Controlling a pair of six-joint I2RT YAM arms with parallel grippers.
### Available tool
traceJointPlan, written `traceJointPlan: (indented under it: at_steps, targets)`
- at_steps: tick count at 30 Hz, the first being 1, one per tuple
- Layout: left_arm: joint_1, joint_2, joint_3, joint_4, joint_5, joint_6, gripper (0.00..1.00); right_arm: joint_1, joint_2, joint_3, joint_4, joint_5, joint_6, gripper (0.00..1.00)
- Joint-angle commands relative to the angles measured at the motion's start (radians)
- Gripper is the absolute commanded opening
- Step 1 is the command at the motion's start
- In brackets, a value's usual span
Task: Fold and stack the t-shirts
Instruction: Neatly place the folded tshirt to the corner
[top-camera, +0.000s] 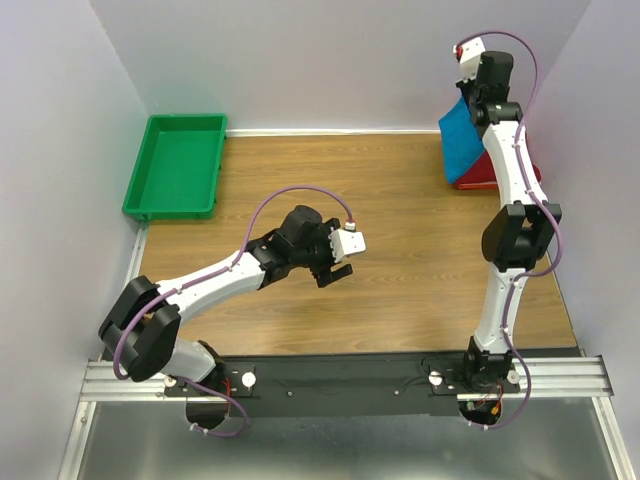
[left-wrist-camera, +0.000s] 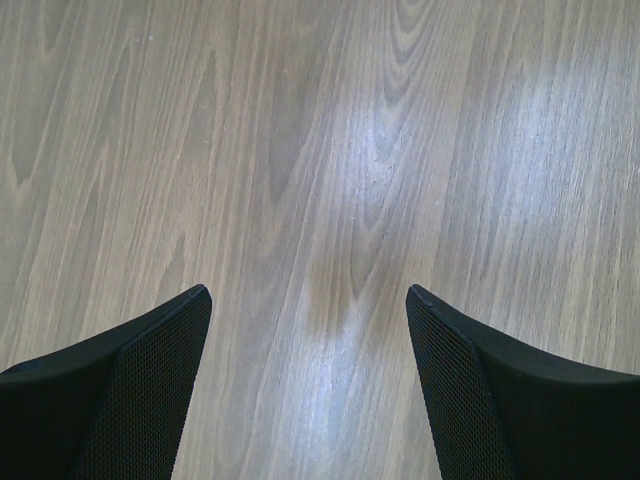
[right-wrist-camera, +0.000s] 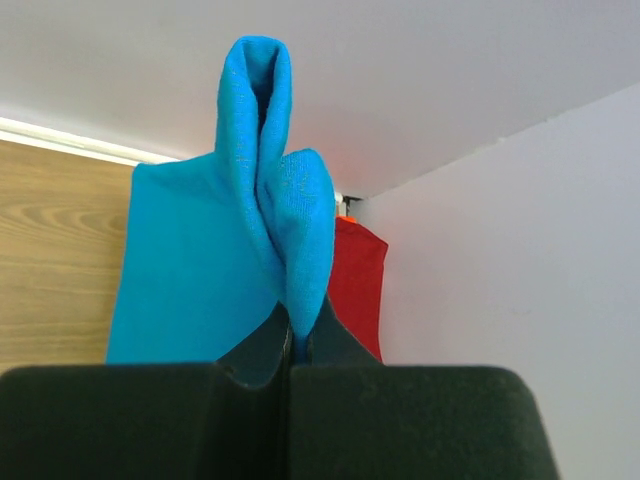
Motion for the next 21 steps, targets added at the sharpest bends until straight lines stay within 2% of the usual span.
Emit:
traceJointPlan:
  at_steps: [1,12,19,21]
  targets:
    - [0.0,0.0,0.0,-0.009,-0.001,0.011,0.86,-0.02,0.033,0.058,0.041,-0.024,-0.037,0.0]
    - [0.002,0.029,0.035,-0.052,0.023,0.024,0.86,-0.161,0.099,0.035,0.152,-0.102,-0.1,0.0]
    - [0.005,0.049,0.067,-0.09,0.02,0.033,0.86,-0.196,0.125,-0.029,0.213,-0.177,-0.129,0.01]
    - [0.008,0.054,0.076,-0.101,0.019,0.033,0.86,-0.206,0.139,-0.051,0.251,-0.175,-0.138,0.05]
